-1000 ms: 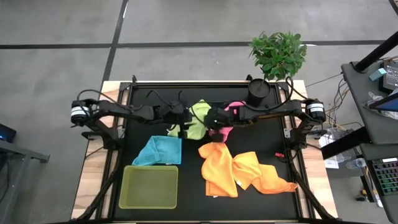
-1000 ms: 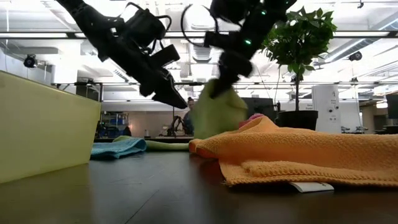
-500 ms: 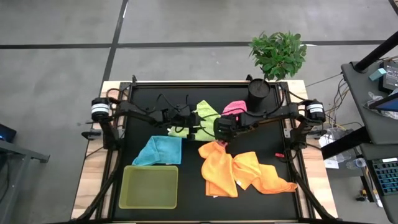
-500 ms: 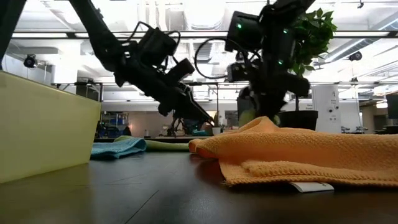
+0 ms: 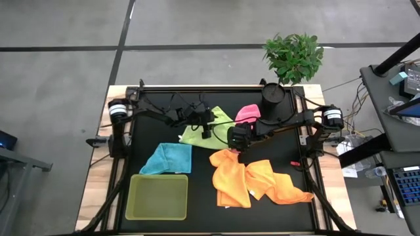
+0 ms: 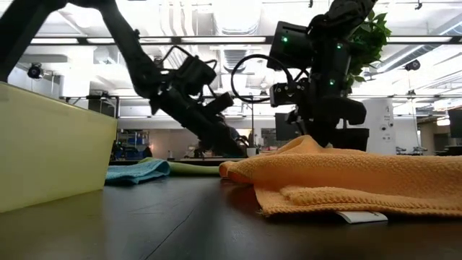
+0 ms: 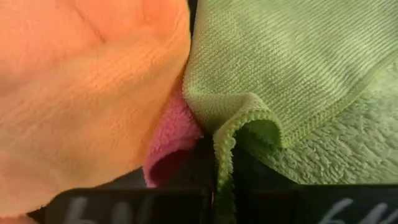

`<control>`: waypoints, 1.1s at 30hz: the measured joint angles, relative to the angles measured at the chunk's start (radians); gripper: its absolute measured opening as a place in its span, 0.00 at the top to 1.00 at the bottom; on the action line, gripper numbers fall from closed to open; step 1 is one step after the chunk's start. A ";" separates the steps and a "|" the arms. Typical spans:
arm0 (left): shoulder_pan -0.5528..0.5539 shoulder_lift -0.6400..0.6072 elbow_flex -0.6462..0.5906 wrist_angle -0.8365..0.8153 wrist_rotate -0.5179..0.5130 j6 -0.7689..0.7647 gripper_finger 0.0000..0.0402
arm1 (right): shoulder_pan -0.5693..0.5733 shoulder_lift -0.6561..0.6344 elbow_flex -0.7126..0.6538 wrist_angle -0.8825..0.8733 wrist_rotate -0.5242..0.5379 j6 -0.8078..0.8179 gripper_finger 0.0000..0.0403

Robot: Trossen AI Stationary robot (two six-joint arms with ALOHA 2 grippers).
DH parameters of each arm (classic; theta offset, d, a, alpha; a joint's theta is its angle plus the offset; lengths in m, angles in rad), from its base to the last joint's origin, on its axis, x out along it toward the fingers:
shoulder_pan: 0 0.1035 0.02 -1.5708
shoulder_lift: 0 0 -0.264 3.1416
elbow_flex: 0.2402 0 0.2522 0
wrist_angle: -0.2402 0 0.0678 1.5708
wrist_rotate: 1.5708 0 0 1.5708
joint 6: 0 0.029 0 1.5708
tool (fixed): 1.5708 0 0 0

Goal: Fold microfiber towels
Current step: Fold the green microfiber towel

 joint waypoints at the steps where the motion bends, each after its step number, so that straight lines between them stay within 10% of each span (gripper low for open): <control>1: 0.000 0.019 0.016 0.001 0.001 -0.006 0.62 | 0.000 0.000 0.000 0.003 -0.001 0.000 0.98; 11: 0.000 0.091 0.056 -0.011 0.003 -0.021 0.65 | 0.000 0.000 0.000 0.012 0.000 0.000 0.98; 21: -0.003 0.061 0.048 -0.050 0.002 -0.010 0.98 | 0.000 0.000 0.000 0.021 0.000 -0.002 0.98; 33: -0.005 -0.133 0.005 -0.172 -0.033 0.039 1.00 | 0.000 -0.002 0.000 0.027 0.011 0.000 0.98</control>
